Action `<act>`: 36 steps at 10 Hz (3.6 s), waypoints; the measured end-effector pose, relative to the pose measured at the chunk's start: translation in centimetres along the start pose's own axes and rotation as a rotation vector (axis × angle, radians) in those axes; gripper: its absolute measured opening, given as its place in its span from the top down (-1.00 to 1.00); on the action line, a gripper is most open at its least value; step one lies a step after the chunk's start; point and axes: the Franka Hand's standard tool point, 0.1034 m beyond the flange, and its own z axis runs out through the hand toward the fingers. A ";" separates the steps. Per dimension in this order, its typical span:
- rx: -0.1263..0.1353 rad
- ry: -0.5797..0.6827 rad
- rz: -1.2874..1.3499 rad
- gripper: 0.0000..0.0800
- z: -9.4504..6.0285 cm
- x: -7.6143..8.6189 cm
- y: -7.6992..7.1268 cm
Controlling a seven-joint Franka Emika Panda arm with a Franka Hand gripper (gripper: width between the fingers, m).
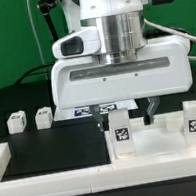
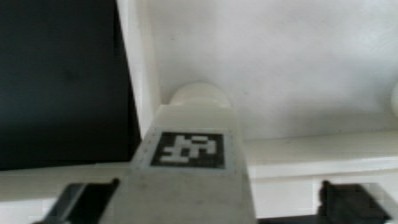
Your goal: Assemble square table
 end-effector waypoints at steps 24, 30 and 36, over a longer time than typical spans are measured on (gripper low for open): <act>0.067 0.068 0.443 -0.62 0.2 0.3 -0.1; 0.032 0.079 -0.071 -0.62 0.4 0.2 1.5; 0.049 0.070 0.290 0.29 0.6 0.1 1.5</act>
Offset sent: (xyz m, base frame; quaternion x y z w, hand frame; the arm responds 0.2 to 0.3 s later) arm 0.0000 0.0000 0.0000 0.0000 0.0000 0.1938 0.9810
